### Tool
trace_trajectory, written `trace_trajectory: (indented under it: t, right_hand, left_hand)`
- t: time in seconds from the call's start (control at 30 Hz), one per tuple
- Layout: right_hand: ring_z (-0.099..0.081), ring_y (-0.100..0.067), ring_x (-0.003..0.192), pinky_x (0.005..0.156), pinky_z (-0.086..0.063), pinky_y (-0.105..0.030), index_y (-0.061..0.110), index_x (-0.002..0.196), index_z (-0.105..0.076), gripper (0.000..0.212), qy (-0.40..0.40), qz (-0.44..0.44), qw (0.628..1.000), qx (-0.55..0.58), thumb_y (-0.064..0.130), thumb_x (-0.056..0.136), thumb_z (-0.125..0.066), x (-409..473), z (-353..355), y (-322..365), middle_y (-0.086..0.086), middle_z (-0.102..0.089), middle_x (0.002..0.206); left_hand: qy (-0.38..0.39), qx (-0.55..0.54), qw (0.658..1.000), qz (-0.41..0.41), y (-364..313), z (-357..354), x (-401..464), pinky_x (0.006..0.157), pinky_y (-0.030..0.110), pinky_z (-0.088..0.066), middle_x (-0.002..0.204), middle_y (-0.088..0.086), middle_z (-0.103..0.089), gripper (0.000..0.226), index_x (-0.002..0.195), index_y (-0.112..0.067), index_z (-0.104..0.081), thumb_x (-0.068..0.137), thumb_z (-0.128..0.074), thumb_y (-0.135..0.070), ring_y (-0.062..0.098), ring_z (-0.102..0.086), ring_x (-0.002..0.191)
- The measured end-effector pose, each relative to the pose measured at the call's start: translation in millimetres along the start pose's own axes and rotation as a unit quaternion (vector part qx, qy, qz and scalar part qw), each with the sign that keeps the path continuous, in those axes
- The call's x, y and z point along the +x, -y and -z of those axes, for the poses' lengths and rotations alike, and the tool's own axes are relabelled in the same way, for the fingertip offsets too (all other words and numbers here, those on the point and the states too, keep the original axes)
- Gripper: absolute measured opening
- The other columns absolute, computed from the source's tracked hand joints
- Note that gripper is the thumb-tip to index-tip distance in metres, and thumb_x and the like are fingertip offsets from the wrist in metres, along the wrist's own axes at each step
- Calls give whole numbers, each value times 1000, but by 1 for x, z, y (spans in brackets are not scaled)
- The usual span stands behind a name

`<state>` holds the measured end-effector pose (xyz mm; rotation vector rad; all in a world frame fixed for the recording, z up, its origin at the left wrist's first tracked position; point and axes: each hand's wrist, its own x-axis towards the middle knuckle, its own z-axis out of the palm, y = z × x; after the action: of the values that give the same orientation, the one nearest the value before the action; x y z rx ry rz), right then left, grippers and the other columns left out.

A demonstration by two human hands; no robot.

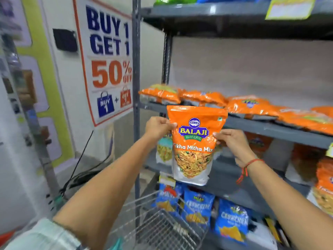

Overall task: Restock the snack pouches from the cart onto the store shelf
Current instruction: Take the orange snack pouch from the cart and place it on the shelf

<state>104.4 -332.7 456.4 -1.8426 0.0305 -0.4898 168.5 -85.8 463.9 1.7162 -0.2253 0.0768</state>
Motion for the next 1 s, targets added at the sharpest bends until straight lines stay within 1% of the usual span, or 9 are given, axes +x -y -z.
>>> trace_trajectory:
  t: [0.13, 0.23, 0.37, 0.43, 0.6, 0.73, 0.83, 0.9, 1.0]
  right_hand:
    - [-55, -2, 48, 50, -46, -12, 0, 73, -68, 9, -53, 47, 997, 12, 7, 78, -70, 11, 44, 63, 6, -65, 53]
    - [-57, -4, 49, 48, -48, -10, 2, 74, -71, 6, -79, 63, 995, 13, 8, 78, -70, 14, 68, 92, 6, -67, 55]
    - [-60, -14, 61, 58, -54, -20, 9, 68, -72, 8, -104, 51, 993, 18, 12, 75, -73, 14, 89, 100, -5, -70, 67]
    - [-60, -19, 67, 63, -53, -26, 8, 70, -73, 8, -114, 47, 992, 19, 14, 75, -74, 12, 95, 100, -9, -71, 74]
    - [-62, -19, 70, 68, -53, -28, 4, 77, -73, 11, -114, 42, 992, 22, 15, 78, -71, 7, 100, 92, -12, -73, 81]
    - [-60, -12, 63, 64, -48, -25, -7, 83, -69, 24, -119, 26, 993, -5, 17, 79, -70, 7, 104, 68, -11, -71, 78]
    - [-61, -7, 58, 58, -48, -18, -6, 84, -71, 21, -119, -5, 993, -5, 15, 80, -69, 6, 108, 39, -9, -72, 76]
    - [-58, -5, 54, 53, -45, -14, -2, 85, -73, 17, -111, -32, 993, -3, 14, 81, -69, 6, 112, 13, -10, -70, 75]
    - [-59, -11, 63, 59, -45, -21, 5, 81, -76, 17, -114, -76, 990, -33, 21, 77, -73, 9, 124, -36, -12, -72, 76]
  left_hand:
    - [31, -22, 998, -50, -81, -17, 5, 70, 34, -57, 92, 11, -76, 15, 70, -13, -65, 75, -74, -23, 22, -71, 79]
    - [60, -41, 995, -70, -114, -28, 13, 76, 36, -58, 92, 9, -75, 21, 83, -5, -66, 75, -74, -22, 20, -71, 79]
    - [75, -53, 992, -86, -138, -42, 13, 54, 19, -51, 87, 6, -73, 17, 82, -9, -63, 78, -72, -23, 10, -68, 69]
    - [84, -58, 991, -92, -142, -48, 14, 51, 18, -50, 92, 9, -74, 16, 78, -10, -60, 79, -71, -23, 11, -69, 69]
    - [83, -56, 991, -88, -137, -59, 19, 60, 26, -53, 96, 11, -74, 24, 64, -16, -55, 78, -71, -27, 20, -70, 78]
    - [98, -66, 990, -76, -120, -73, 24, 80, 36, -58, 93, 10, -75, 23, 63, -14, -57, 78, -72, -24, 21, -71, 83]
    - [109, -64, 990, -57, -94, -90, 29, 76, 32, -57, 83, 6, -75, 20, 64, -13, -60, 76, -73, -21, 16, -71, 77]
    - [124, -78, 988, -41, -70, -105, 32, 64, 25, -53, 71, -1, -73, 16, 67, -10, -63, 76, -73, -18, 7, -69, 64]
    - [140, -94, 986, -4, -28, -135, 37, 49, 18, -50, 56, -3, -71, 14, 67, -4, -64, 74, -75, -12, 9, -65, 54]
